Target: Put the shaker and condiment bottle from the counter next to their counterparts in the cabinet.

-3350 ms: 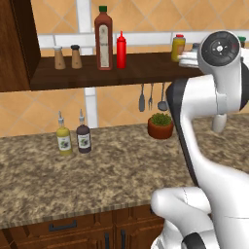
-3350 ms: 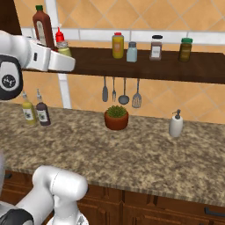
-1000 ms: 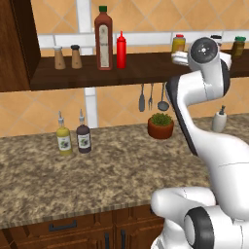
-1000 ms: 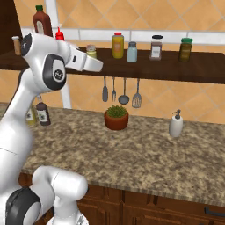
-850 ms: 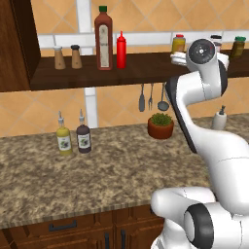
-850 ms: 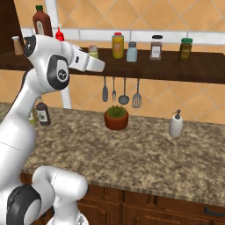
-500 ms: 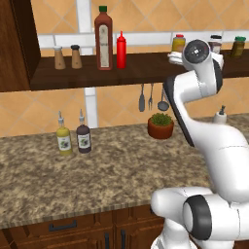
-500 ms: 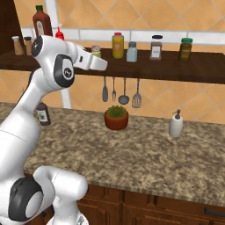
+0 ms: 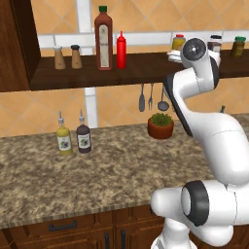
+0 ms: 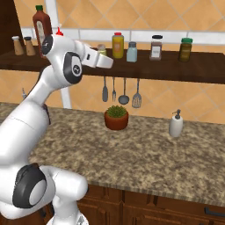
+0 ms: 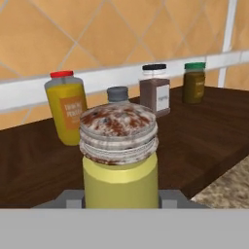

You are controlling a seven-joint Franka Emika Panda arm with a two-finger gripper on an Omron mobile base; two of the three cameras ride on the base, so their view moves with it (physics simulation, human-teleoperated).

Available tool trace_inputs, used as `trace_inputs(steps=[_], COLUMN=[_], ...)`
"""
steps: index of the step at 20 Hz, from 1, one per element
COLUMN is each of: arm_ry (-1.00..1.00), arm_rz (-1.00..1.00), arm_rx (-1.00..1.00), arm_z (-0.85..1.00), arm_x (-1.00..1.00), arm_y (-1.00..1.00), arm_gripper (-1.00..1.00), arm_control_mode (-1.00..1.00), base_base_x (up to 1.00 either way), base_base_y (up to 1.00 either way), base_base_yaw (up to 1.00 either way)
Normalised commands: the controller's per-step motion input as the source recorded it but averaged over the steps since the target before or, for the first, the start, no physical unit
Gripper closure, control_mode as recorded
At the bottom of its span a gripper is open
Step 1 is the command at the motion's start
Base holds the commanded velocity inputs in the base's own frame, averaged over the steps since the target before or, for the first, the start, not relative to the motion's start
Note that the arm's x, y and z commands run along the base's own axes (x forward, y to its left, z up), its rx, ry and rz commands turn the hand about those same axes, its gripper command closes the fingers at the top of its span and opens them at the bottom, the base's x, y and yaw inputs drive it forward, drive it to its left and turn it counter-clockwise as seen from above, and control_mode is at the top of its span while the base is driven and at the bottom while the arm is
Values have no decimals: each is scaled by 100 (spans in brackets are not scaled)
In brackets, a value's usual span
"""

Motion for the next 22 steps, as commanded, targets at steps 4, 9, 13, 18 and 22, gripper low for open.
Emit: trace_inputs(steps=[4,9,13,18,22], arm_ry=[0,0,0,0,-1], arm_rz=[0,0,0,0,0], arm_rx=[0,0,0,-1,-3], arm_z=[-15,-20,-19,-19,-11], arm_x=[35,39,36,32,31], arm_y=[-3,-4,-6,-6,-3], arm_gripper=[100,100,100,100,100], arm_control_mode=[-100,-100,-100,-100,-100], base_base_x=[0,0,0,0,0], base_base_y=[0,0,0,0,0], base_base_yaw=[0,0,0,0,0])
